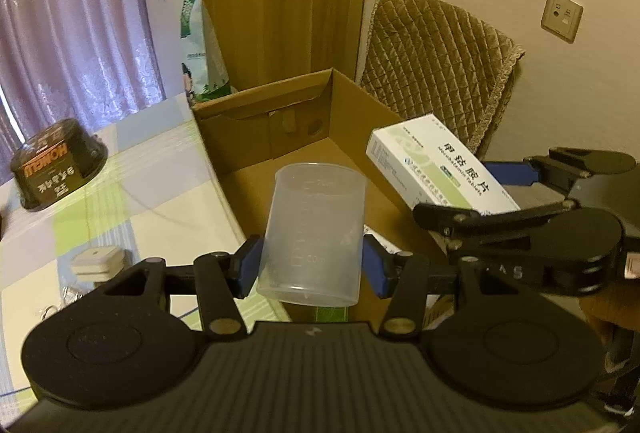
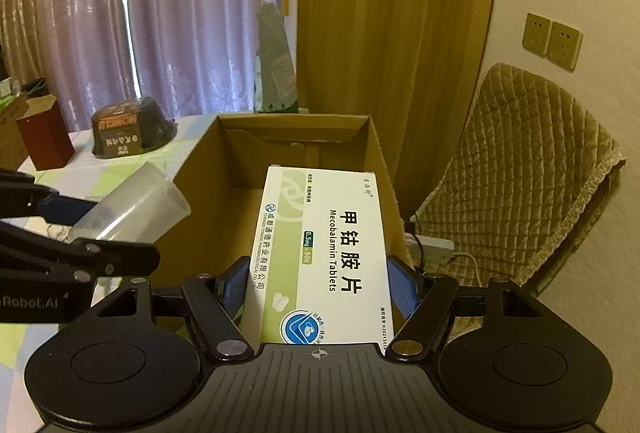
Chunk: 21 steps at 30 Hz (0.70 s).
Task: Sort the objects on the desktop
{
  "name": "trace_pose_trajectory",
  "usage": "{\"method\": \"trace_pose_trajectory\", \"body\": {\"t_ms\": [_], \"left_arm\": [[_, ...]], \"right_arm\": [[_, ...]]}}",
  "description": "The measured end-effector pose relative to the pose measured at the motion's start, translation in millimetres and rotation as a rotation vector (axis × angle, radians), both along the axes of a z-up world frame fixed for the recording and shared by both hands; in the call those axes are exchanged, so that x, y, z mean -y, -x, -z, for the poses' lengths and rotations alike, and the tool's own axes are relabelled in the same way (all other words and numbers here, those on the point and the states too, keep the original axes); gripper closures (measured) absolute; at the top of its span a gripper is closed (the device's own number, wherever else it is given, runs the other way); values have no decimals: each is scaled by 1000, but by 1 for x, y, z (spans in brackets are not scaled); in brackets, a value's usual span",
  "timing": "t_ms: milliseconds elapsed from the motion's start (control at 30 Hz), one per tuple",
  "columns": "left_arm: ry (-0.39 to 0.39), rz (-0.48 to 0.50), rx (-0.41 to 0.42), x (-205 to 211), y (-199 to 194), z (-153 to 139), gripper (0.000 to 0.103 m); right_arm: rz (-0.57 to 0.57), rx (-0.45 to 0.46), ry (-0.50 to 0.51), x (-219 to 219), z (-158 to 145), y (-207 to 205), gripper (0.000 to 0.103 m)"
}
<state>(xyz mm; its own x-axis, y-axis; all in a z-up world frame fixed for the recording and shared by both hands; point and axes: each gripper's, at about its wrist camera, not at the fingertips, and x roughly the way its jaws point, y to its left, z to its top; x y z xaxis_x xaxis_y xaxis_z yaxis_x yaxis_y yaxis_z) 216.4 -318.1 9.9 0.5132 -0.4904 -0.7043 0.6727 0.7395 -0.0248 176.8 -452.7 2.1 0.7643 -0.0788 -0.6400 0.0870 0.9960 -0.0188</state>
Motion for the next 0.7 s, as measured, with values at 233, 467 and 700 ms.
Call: {"method": "trace_pose_trajectory", "body": {"t_ms": [233,467,700], "left_arm": [[-3,15,-10,11,-5,6,55],[-8,22,-14,17,-7,10,55],[-16,22,-14,24,-10,15,55]], "right_arm": [[7,-9,-5,7,5,-5,33],[13,-22,-5,11,8,-8,33],[20,-37,-9,15,16,-11,33]]}}
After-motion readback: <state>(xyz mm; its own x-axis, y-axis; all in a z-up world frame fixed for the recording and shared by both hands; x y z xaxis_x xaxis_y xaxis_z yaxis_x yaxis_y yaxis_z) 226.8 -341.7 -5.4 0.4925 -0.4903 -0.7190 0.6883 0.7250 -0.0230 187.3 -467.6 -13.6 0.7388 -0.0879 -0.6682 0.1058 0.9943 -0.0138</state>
